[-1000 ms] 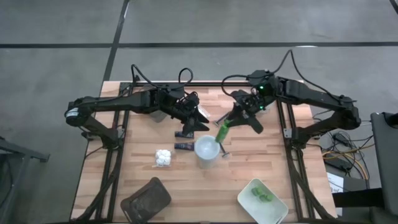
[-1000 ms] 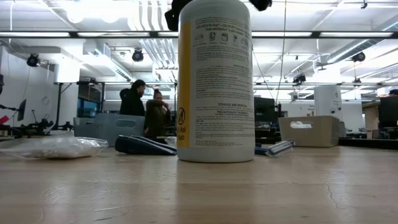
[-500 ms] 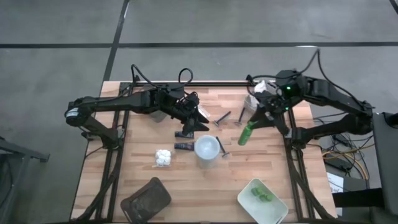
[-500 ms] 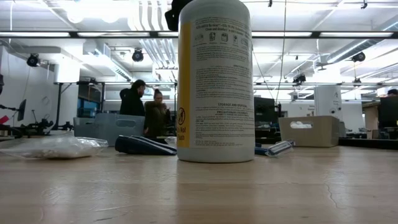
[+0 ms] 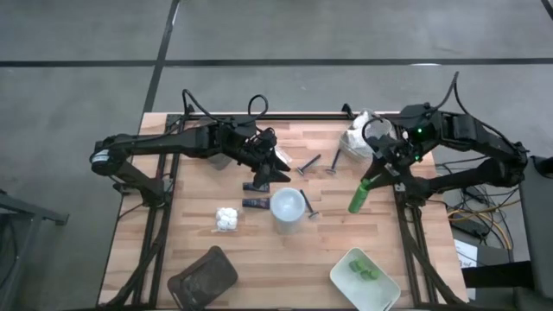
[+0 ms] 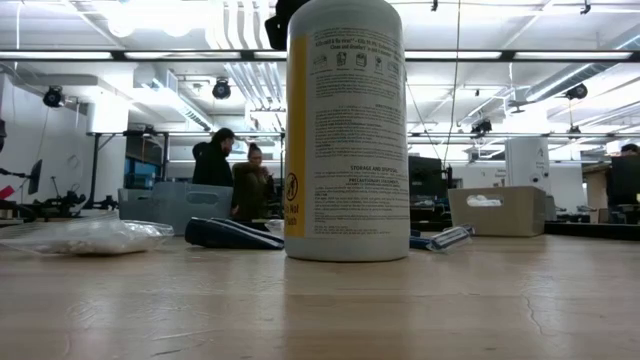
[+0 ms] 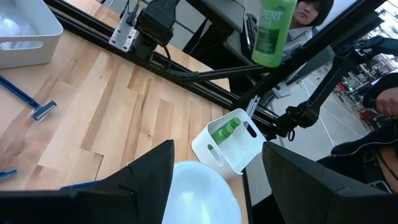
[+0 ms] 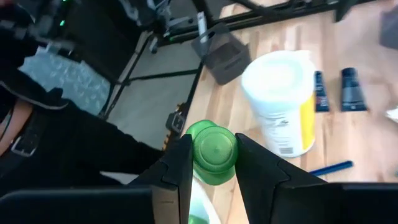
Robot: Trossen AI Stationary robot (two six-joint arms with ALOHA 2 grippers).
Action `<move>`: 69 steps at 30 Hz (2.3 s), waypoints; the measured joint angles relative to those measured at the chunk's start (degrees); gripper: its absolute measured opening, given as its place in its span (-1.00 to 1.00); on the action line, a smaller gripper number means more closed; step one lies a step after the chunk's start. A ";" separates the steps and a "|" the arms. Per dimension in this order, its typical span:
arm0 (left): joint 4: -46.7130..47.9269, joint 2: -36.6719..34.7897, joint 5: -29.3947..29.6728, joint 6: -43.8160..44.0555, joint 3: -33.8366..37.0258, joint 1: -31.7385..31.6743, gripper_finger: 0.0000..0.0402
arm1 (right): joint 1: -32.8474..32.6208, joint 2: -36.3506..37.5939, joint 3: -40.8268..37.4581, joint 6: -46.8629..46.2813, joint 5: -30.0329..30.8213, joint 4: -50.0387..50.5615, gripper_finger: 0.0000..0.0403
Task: Pick & Place Travel size toiletries
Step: Put the green shampoo into the white bin
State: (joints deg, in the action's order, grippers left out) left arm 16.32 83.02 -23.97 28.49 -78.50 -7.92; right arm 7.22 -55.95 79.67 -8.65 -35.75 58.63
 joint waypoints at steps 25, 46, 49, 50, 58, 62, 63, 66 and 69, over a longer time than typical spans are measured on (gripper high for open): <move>0.02 0.00 0.02 0.00 0.02 0.00 0.23 | -38.88 -6.07 -3.23 -31.05 27.91 0.76 -0.54; 0.04 0.00 0.04 0.00 0.04 0.00 0.23 | -71.26 -13.72 -4.56 -45.98 46.04 -0.88 -0.54; 0.04 0.00 0.04 0.00 0.04 0.01 0.23 | -75.92 -14.66 -4.67 -44.40 49.69 -0.55 -0.53; 0.04 0.00 0.04 0.00 0.04 0.02 0.23 | -77.10 -15.14 -4.77 -43.80 50.99 -0.42 -0.53; 0.04 0.00 0.04 0.00 0.04 0.02 0.23 | -81.14 -19.44 -4.80 -38.05 58.69 -0.63 -0.52; 0.04 0.00 0.04 0.00 0.04 0.02 0.23 | -82.60 -22.12 -4.80 -37.61 59.74 -0.70 -0.52; 0.04 0.00 0.04 0.00 0.04 0.02 0.23 | -82.84 -22.80 -4.80 -37.54 60.06 -0.76 -0.53; 0.04 0.00 0.04 0.00 0.04 0.02 0.23 | -83.54 -24.99 -4.83 -37.33 61.62 -0.76 -0.54; 0.04 0.00 0.04 0.00 0.04 0.01 0.23 | -83.86 -26.40 -4.86 -37.39 63.91 -0.90 -0.51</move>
State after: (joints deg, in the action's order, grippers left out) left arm 16.35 83.02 -23.92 28.49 -78.46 -7.92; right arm -76.64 -82.35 74.81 -46.04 28.17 57.74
